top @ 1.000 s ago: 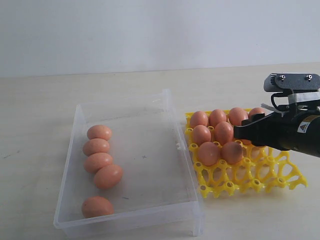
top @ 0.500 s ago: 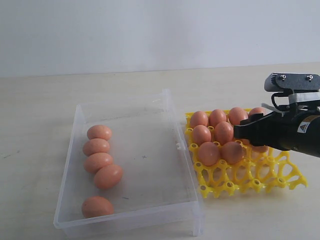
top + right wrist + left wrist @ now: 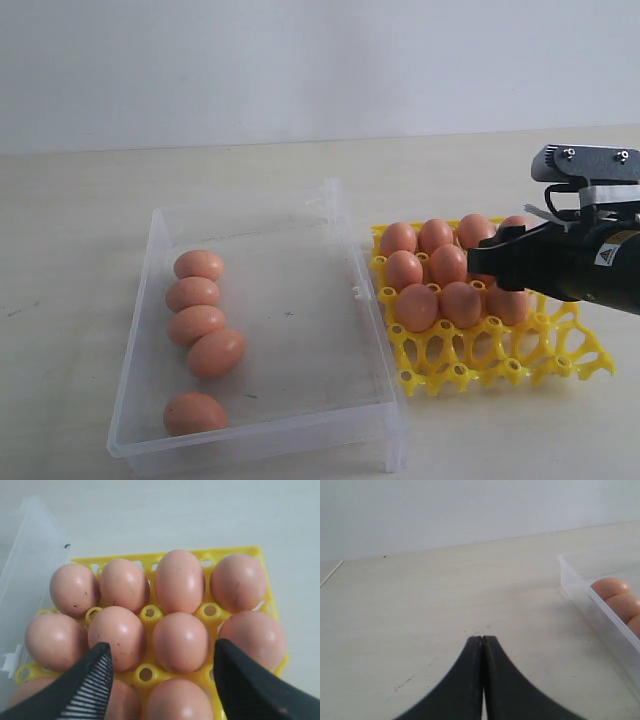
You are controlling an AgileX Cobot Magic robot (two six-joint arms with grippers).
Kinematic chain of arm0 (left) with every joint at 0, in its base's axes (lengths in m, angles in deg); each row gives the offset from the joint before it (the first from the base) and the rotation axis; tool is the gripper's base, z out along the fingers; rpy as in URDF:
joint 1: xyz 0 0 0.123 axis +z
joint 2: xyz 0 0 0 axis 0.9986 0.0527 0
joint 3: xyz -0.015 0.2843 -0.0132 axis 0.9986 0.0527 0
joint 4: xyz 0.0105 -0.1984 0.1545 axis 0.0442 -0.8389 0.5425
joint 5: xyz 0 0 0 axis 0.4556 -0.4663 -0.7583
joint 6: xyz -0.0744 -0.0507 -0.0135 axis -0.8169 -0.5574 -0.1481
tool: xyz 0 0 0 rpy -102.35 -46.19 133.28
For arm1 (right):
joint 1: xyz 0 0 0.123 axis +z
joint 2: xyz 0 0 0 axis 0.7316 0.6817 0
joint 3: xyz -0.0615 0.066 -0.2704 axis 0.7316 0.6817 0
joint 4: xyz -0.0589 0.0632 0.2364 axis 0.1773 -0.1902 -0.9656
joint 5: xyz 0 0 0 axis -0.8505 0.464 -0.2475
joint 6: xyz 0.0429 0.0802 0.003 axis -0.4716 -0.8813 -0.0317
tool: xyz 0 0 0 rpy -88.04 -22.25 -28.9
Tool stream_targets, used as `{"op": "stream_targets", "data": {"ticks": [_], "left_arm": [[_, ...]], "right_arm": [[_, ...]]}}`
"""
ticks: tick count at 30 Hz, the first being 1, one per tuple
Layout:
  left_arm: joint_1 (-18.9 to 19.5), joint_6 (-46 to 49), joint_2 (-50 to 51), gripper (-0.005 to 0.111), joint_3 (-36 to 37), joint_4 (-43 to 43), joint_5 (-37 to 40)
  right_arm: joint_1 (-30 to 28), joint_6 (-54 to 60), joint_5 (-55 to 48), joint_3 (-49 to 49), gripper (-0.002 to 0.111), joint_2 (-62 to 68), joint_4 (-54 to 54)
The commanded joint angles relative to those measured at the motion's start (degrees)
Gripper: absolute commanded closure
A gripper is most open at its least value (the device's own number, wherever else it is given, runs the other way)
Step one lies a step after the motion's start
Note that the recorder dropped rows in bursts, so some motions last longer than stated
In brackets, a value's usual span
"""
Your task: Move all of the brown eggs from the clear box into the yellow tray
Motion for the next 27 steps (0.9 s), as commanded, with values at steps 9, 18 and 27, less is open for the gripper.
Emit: {"op": "stream_targets", "data": {"ticks": [9, 18, 27], "left_arm": [[-0.08, -0.35, 0.04, 0.107, -0.23, 0.08, -0.77], [-0.08, -0.35, 0.04, 0.107, -0.23, 0.08, -0.77], [-0.08, -0.35, 0.04, 0.107, -0.23, 0.08, -0.77]], "right_arm": [[7.43, 1.13, -20.10, -12.18, 0.108, -7.15, 1.45], [11.26, 3.72, -30.05, -24.64, 0.108, -13.72, 3.03], [10.62, 3.25, -31.83, -25.76, 0.108, -26.57, 11.30]]}}
